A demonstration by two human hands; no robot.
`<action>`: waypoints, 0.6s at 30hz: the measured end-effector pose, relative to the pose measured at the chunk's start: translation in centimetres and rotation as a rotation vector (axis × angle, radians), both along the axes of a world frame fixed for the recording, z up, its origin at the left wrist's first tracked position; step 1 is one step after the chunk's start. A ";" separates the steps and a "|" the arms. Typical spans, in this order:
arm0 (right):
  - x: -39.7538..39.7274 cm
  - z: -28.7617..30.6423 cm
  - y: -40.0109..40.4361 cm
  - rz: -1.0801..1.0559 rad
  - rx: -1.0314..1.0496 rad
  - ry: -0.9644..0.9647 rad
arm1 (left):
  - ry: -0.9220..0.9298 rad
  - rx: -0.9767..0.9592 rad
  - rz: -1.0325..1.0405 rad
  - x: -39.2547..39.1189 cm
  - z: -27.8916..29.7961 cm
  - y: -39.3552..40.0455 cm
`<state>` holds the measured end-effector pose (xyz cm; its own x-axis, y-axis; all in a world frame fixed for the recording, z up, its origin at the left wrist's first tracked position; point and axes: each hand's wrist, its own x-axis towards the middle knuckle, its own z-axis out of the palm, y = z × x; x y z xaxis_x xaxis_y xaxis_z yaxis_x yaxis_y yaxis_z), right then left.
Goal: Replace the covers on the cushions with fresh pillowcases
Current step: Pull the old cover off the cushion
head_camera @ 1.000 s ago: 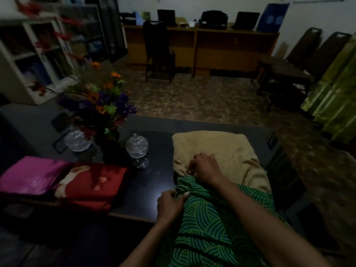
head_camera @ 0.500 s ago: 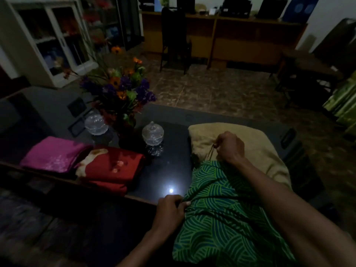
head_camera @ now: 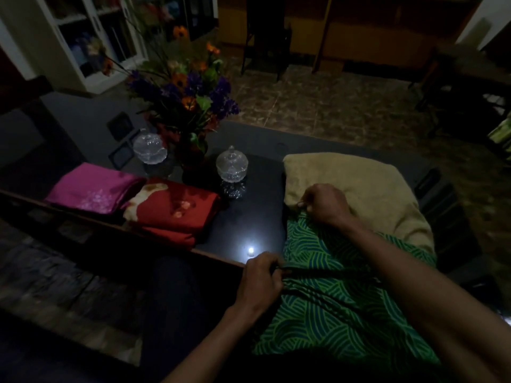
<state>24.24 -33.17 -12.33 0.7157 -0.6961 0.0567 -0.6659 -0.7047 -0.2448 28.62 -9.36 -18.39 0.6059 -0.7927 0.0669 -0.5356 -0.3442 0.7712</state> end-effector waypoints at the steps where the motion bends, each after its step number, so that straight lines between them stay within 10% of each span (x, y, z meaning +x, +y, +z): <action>1: 0.1 0.3 -0.4 -0.058 0.005 -0.051 | -0.010 -0.017 -0.009 0.3 0.4 0.1; 12: 0.9 3.6 -5.7 -0.355 0.040 -0.312 | -0.063 -0.120 -0.201 4.7 3.1 4.2; 18: 0.6 2.4 -3.8 0.048 0.042 -0.136 | 0.077 0.058 -0.192 6.4 1.8 4.2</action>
